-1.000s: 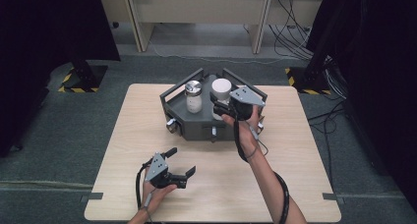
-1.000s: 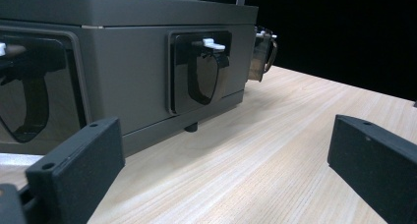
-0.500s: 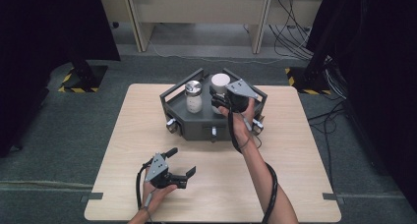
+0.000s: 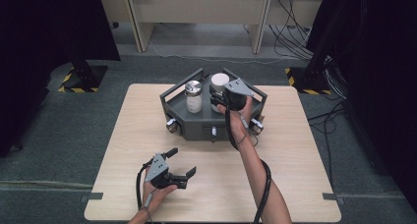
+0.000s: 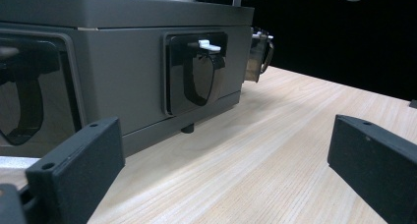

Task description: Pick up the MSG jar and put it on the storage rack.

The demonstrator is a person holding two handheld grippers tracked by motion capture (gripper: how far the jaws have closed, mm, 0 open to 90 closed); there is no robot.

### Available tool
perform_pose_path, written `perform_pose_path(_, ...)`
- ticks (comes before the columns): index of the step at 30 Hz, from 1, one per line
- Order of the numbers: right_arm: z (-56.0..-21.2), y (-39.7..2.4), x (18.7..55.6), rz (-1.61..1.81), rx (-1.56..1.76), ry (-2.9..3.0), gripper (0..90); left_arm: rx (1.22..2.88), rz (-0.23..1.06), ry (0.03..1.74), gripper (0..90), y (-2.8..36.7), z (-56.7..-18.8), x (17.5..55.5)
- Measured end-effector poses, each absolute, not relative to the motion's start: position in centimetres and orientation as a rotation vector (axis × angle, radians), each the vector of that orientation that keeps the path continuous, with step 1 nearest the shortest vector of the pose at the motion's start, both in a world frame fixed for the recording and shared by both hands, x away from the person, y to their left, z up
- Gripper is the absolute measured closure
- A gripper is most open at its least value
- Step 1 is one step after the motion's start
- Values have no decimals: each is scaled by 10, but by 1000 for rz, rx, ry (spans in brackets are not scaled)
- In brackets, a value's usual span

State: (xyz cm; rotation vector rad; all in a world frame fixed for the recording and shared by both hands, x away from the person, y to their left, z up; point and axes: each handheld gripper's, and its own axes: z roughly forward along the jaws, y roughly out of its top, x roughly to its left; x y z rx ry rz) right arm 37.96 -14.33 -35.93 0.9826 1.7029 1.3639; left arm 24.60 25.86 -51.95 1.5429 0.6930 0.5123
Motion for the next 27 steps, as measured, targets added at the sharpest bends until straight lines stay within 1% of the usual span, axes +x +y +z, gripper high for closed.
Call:
perform_pose_path(10, -363, -146, 377, 1377, 991, 1688, 335, 1543, 514, 691, 1, 258, -520, 246)
perform_pose_path(15, -361, -147, 374, 1372, 1014, 1680, 179, 1543, 514, 690, 1, 258, -520, 246)
perform_pose_path(21, -363, -156, 367, 1437, 1013, 1664, 98, 1546, 512, 690, 1, 257, -520, 246)
perform_pose_path(27, -364, -165, 358, 1464, 978, 1673, 56, 1549, 511, 692, 1, 257, -520, 246)
